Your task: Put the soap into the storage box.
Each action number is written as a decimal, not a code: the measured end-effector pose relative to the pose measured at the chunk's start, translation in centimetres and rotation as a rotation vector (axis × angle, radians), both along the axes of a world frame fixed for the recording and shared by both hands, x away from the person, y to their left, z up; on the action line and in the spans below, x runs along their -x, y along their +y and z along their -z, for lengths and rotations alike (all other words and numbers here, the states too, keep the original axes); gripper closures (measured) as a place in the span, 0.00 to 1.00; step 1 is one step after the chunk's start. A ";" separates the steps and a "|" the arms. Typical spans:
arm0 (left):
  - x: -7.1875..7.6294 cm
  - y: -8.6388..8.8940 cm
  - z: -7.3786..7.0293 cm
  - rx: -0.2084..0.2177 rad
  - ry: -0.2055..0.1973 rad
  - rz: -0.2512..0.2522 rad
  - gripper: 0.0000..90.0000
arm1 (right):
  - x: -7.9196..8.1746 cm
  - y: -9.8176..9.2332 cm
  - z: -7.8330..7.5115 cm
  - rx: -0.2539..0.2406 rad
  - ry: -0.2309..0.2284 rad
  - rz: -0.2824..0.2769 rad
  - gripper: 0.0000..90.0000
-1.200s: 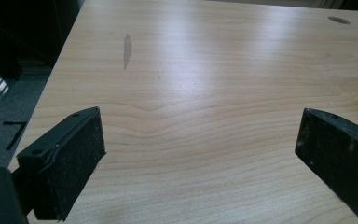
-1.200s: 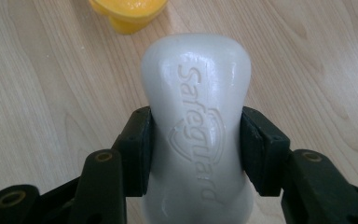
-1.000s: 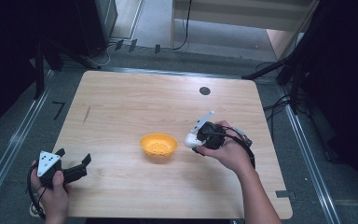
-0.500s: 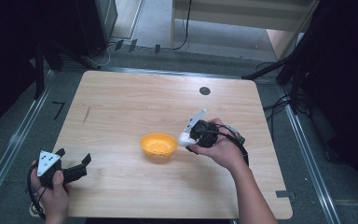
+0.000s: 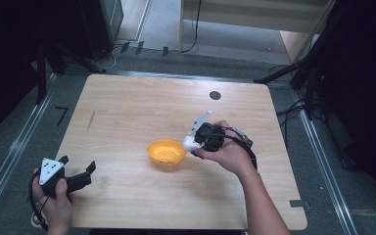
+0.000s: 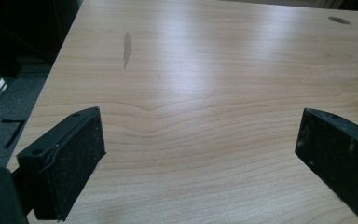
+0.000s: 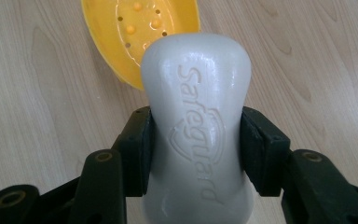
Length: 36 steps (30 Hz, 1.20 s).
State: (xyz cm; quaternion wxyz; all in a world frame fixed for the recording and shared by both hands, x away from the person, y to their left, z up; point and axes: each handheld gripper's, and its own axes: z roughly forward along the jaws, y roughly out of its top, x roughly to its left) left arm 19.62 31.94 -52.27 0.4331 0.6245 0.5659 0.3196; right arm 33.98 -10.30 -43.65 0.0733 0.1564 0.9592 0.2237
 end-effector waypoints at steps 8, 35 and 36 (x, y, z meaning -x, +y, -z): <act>0.0 0.0 0.0 -0.004 0.000 0.003 0.02 | -0.1 0.9 -0.2 0.003 -0.001 -0.011 0.56; 0.0 -0.1 0.0 -0.006 0.007 0.006 0.02 | -0.2 3.6 -0.2 -0.010 -0.008 -0.062 0.56; 0.0 -0.1 0.0 -0.008 0.008 0.006 0.02 | -0.1 3.8 -0.1 -0.009 -0.007 -0.063 0.56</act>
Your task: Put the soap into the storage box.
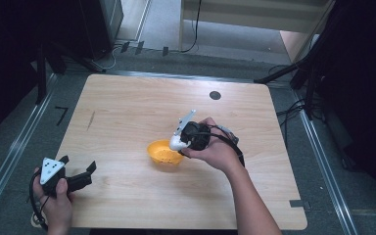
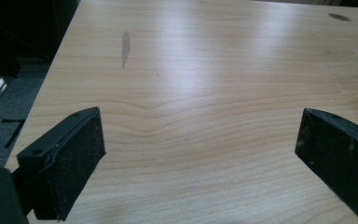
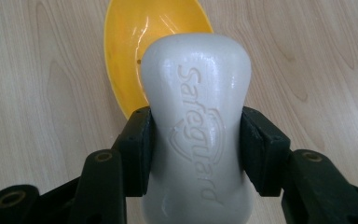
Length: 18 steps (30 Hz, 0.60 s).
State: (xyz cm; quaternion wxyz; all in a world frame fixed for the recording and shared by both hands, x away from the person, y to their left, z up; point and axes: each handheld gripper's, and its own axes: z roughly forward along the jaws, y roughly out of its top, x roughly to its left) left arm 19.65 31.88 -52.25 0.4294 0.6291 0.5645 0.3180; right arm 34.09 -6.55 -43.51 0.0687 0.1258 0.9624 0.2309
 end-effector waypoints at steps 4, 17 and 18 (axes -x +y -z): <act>0.0 0.0 0.0 0.001 0.000 0.000 0.02 | 0.0 0.5 0.2 0.007 0.001 -0.018 0.56; 0.0 0.0 0.0 0.005 -0.001 0.001 0.02 | -0.2 2.6 0.4 0.027 0.002 -0.074 0.56; 0.0 0.0 0.0 0.005 -0.001 0.001 0.02 | -0.2 2.7 0.4 0.033 0.002 -0.071 0.56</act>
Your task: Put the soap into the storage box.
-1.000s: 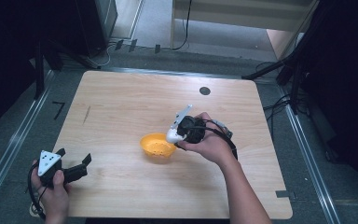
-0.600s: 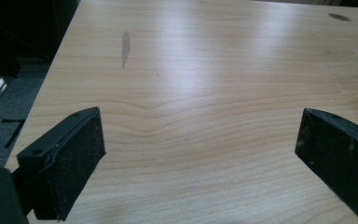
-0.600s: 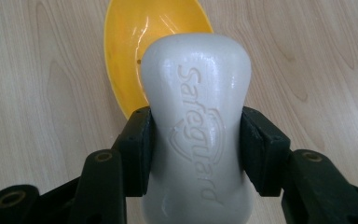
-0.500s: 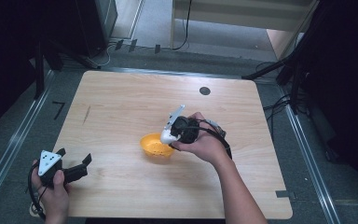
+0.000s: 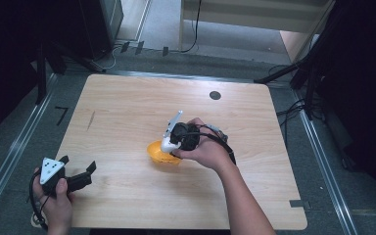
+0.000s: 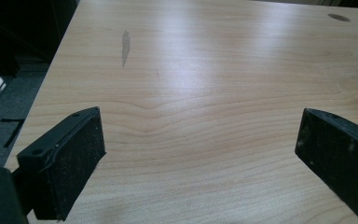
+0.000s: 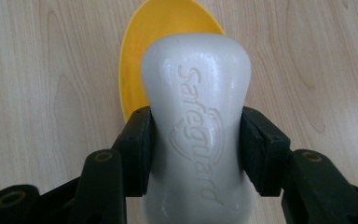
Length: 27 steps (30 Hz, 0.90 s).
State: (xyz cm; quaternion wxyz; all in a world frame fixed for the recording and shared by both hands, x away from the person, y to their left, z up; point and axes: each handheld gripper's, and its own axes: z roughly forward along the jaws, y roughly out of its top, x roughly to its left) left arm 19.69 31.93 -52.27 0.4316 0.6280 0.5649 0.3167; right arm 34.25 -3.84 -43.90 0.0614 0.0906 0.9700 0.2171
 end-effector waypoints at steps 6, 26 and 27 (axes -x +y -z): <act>0.0 0.0 0.0 0.002 0.000 0.000 0.02 | -0.2 0.7 0.3 0.003 0.000 -0.018 0.56; 0.0 0.1 0.0 0.005 -0.004 -0.001 0.02 | -0.7 2.4 1.3 0.016 0.008 -0.077 0.56; 0.0 0.1 0.0 0.005 -0.004 -0.001 0.02 | -0.7 2.5 1.4 0.024 0.007 -0.077 0.56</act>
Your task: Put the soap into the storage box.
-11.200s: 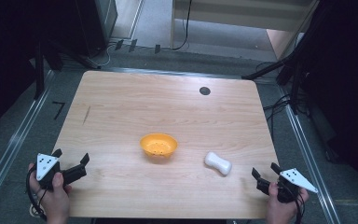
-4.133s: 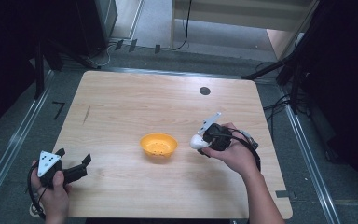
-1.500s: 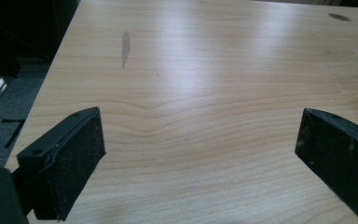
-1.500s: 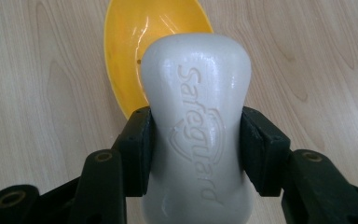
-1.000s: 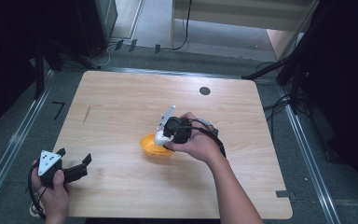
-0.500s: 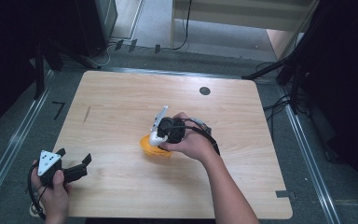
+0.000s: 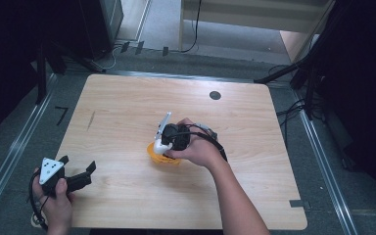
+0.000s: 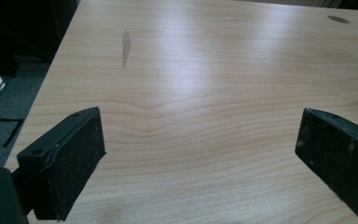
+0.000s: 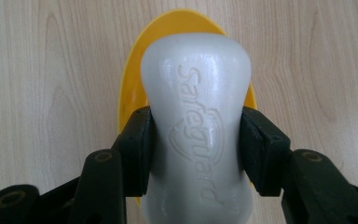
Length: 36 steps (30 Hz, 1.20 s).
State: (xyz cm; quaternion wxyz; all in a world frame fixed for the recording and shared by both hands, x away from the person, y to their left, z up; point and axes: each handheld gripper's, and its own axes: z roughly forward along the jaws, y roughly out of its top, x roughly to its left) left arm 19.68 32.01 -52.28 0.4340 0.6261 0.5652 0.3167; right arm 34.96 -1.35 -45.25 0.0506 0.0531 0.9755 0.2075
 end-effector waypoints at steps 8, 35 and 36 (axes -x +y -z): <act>0.0 0.0 0.0 -0.001 0.004 0.001 0.02 | -0.1 0.2 0.5 0.031 -0.003 0.004 0.56; 0.0 0.0 0.0 -0.001 0.001 0.001 0.02 | -0.3 -2.7 -1.0 -0.101 0.049 0.103 0.33; 0.0 -0.1 0.0 -0.002 0.000 0.001 0.02 | -0.2 -3.0 -1.0 -0.104 0.048 0.110 0.30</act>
